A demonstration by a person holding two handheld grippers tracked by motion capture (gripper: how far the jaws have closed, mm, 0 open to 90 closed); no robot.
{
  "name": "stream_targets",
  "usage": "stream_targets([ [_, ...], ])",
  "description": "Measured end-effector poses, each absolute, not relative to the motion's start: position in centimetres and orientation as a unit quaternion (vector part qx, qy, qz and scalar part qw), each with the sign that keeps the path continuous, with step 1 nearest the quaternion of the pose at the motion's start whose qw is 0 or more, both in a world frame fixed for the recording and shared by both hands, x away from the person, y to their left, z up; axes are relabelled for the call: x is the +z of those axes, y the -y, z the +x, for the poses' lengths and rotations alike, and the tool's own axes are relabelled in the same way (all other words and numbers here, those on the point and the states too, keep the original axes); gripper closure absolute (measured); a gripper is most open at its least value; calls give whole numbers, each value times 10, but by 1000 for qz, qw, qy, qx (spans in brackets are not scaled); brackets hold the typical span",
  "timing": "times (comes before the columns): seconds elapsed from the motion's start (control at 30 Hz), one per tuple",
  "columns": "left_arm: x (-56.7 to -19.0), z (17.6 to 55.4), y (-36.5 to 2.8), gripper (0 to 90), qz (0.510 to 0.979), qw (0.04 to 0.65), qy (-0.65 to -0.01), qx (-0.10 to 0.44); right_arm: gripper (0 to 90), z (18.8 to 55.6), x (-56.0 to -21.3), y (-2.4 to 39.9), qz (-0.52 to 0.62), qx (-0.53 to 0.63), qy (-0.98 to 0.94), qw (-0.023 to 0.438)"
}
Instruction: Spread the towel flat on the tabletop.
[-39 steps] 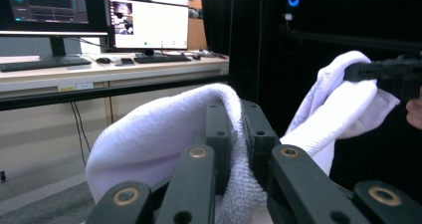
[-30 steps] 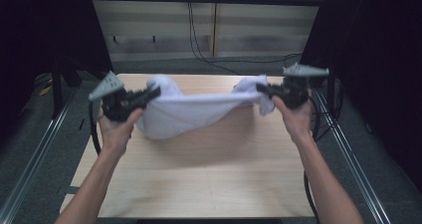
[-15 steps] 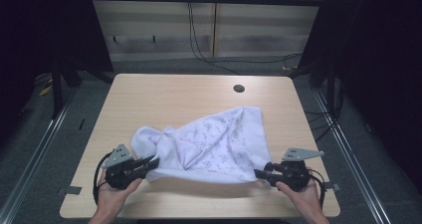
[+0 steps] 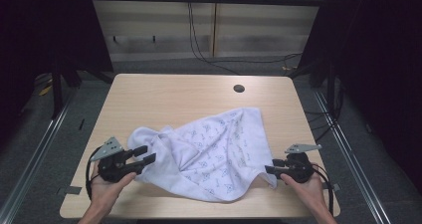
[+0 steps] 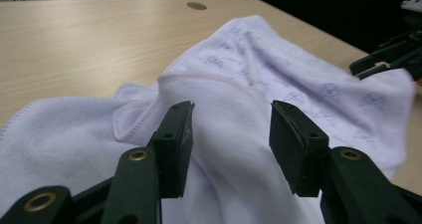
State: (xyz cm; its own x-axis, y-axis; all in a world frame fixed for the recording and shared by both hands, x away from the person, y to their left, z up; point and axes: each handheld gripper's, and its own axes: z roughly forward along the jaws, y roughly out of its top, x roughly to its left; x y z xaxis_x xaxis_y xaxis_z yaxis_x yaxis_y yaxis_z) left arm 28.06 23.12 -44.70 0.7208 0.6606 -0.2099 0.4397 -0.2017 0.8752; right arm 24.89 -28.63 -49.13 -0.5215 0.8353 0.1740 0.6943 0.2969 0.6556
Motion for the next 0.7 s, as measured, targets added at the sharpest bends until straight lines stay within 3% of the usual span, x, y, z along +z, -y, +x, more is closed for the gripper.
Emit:
stream_targets([
  [0.1,-456,295,-227,507,776,502,-366,107,526,250,-493,282,474,333,-807,117],
  [0.13,-461,300,-225,521,785,485,-368,114,539,253,-493,280,467,307,-815,152],
  [0.17,-467,304,-223,521,791,476,-368,112,539,253,-493,280,467,307,-815,152],
  [0.2,-479,307,-224,532,794,463,-380,99,625,256,-493,281,463,298,-819,163],
  [0.23,-479,307,-224,543,794,463,-380,99,625,256,-493,281,463,298,-819,163],
  [0.3,-489,304,-224,543,810,443,-374,91,795,259,-493,285,463,296,-818,169],
  [0.4,-492,303,-223,547,816,435,-371,84,874,262,-493,287,462,289,-819,178],
  [0.53,-488,299,-222,574,814,443,-364,89,884,270,-476,298,482,306,-798,192],
  [0.7,-487,296,-219,568,816,446,-359,85,763,274,-440,318,484,364,-764,224],
])
